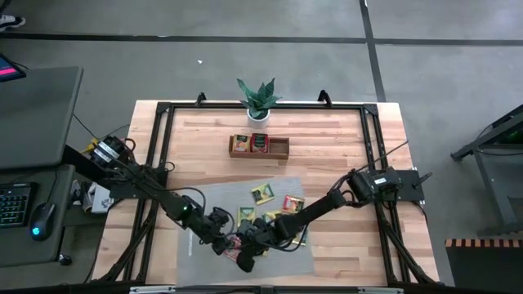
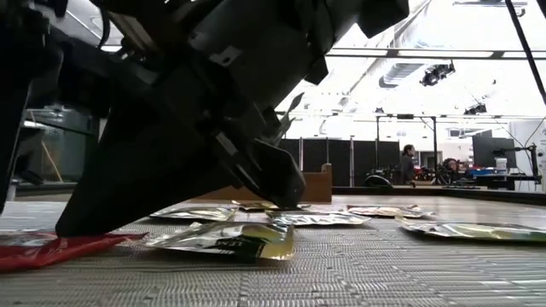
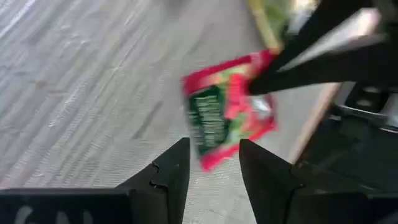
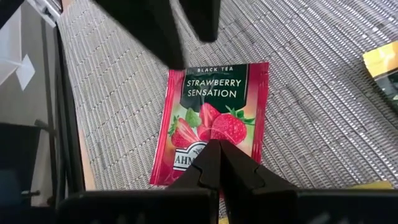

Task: Pick & Place Tea
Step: Put the red tea bag into the middle section of the wooden organizer

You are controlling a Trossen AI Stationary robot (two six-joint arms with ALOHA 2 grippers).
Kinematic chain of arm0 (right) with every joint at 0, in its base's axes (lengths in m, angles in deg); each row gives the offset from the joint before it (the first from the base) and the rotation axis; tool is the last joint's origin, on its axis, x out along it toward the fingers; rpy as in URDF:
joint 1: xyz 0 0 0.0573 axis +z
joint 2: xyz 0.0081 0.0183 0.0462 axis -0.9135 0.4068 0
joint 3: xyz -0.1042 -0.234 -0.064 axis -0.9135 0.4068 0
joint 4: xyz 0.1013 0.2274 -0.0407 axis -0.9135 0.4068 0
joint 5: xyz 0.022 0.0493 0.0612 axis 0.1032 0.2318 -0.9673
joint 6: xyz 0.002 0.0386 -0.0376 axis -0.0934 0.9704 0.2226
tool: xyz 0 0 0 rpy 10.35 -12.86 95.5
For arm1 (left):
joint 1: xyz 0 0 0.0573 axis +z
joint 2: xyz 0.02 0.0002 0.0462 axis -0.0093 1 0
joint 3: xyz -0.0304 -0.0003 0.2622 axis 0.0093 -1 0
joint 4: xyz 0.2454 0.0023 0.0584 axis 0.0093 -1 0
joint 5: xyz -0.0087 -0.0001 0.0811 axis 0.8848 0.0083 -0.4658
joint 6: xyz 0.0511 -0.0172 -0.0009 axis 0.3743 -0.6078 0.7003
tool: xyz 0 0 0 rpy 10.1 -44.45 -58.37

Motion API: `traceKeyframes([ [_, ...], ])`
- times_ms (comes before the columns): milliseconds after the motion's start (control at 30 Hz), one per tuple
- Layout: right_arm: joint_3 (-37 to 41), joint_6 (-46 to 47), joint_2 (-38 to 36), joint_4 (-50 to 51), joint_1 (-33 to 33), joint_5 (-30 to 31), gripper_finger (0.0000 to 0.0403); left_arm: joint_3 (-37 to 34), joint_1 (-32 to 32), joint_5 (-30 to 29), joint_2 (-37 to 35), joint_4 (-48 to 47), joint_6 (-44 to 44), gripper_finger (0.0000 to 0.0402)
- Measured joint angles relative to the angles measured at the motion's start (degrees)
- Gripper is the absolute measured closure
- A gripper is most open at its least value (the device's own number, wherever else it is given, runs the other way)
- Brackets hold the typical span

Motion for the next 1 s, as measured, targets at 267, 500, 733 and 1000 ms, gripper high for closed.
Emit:
traceKeyframes([
  [267, 0.0, 2.4, 0.0, 0.0, -0.9, 0.1, 0.0403, 0.0, 0.0, 0.0, 0.0, -1.0, -3.4, 0.0264],
  [500, 0.0, 2.5, 0.0, 0.0, -1.1, 2.1, 0.0403, 0.0, 0.0, 2.9, 0.0, -2.9, -6.0, 0.0264],
  [733, 0.0, 2.7, 0.0, 0.0, -1.4, 3.0, 0.0403, 0.0, 0.0, 4.6, 0.0, -2.4, -6.7, 0.0264],
  [1000, 0.0, 2.2, 0.0, -1.9, -2.6, 3.7, 0.0403, 0.0, 0.0, 4.3, 0.0, -2.6, -6.7, 0.0264],
])
